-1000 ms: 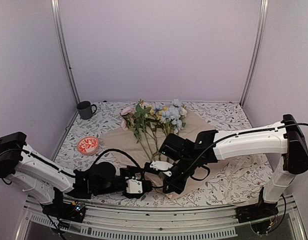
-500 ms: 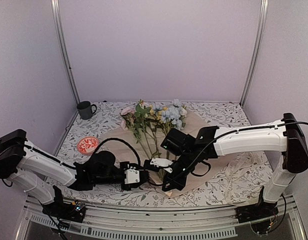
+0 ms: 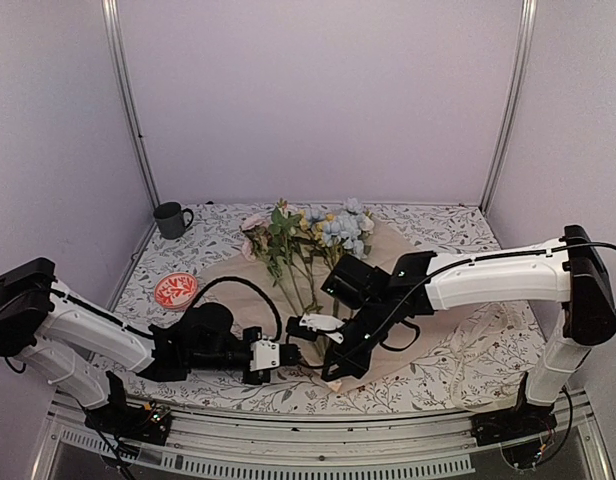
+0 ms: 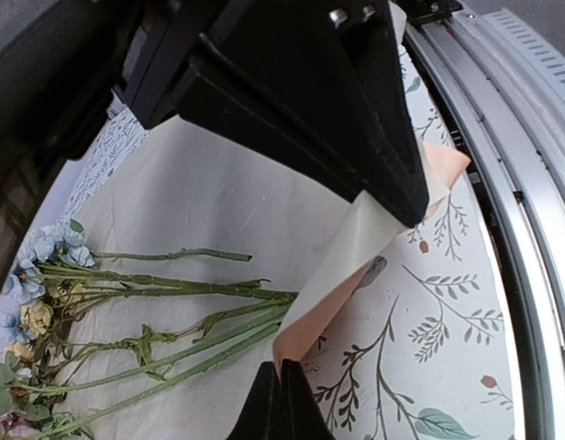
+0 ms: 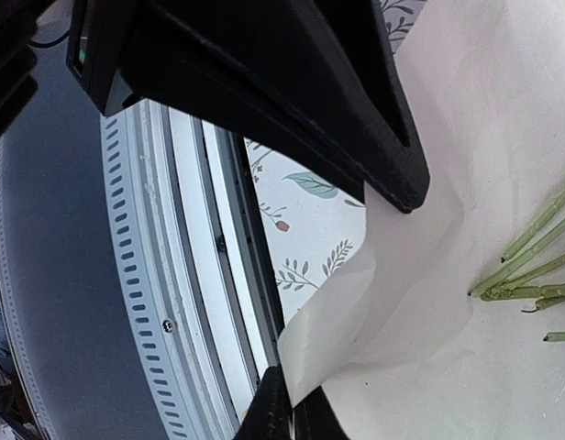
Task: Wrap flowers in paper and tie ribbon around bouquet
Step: Pass from the right arm to the left, then fold the bottom corner of the flattened wrapping paper at the center of the board.
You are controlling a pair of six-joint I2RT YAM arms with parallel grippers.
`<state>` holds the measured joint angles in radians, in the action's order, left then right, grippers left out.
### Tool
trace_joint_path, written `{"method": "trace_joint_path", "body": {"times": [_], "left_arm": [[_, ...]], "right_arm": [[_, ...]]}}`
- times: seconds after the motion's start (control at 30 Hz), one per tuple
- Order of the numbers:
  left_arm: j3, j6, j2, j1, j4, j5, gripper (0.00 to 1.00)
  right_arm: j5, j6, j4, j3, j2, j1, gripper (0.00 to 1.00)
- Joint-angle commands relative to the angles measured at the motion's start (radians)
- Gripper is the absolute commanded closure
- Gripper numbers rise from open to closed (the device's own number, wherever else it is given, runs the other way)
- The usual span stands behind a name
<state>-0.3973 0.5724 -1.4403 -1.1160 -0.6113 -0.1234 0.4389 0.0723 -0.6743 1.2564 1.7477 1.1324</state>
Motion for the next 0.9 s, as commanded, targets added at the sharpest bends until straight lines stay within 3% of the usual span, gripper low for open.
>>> {"method": "trace_joint_path", "body": {"times": [0.0,0.07,0.13,0.27,0.87], "left_arm": [[-0.007,-0.056,0.024,0.008,0.013,0.014,1.00],[0.011,-0.092,0.046,0.011,-0.008,0.037,1.00],[0.026,-0.143,0.059,0.022,-0.020,0.048,1.00],[0.037,-0.225,0.068,0.045,-0.017,0.006,1.00],[0.012,-0.514,0.009,0.202,0.066,0.041,1.00]], "right_arm": [[0.019,0.011,0.030,0.007,-0.011,-0.020,0.81],[0.038,0.001,0.065,-0.014,-0.048,-0.044,0.53],[0.072,-0.021,0.129,-0.051,-0.104,-0.080,0.31],[0.170,-0.067,0.293,-0.171,-0.212,-0.153,0.09],[0.206,-0.256,0.744,-0.486,-0.197,-0.210,0.05]]}}
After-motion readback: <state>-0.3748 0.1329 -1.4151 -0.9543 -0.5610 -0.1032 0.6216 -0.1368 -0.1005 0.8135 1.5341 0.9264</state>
